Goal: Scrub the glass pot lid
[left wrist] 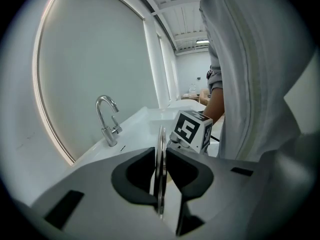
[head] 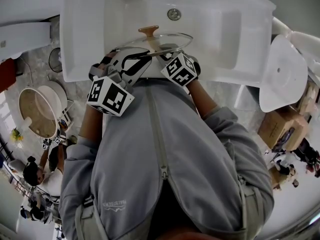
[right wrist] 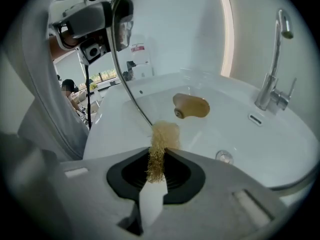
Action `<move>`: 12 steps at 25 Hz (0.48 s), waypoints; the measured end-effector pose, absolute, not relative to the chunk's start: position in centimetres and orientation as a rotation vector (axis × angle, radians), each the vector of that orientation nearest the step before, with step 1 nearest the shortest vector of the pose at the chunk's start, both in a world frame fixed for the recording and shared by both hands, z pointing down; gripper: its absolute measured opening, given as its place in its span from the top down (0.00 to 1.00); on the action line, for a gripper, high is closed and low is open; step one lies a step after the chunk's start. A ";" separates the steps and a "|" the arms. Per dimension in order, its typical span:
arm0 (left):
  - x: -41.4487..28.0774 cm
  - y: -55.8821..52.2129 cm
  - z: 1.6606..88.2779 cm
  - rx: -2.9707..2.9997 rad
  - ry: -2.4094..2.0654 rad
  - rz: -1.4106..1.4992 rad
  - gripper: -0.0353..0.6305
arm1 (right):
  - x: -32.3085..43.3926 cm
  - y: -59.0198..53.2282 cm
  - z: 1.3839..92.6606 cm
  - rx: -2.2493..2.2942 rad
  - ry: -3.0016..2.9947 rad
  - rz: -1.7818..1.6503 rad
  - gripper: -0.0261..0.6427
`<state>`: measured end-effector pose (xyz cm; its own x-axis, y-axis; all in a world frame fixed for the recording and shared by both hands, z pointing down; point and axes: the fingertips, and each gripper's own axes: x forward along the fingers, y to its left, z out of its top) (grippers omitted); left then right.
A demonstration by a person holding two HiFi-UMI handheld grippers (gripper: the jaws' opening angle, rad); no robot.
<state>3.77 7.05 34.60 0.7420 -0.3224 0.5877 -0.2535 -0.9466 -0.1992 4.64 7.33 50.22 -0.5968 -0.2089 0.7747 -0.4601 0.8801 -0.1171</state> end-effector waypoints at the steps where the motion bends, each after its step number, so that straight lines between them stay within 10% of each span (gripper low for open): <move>1: 3.8 7.3 34.6 -2.833 0.464 -0.983 0.85 | 4.9 7.7 50.2 0.480 -2.217 0.391 0.89; 12: 3.3 10.1 37.2 -2.745 0.227 -1.036 0.85 | 10.5 11.4 49.4 0.484 -2.076 0.436 0.89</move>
<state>3.31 10.10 37.23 0.7430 -0.2119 0.6348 -0.0729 -0.9685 -0.2379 10.53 11.40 49.41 -0.4910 -0.1680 0.8548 -0.4977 0.8594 -0.1170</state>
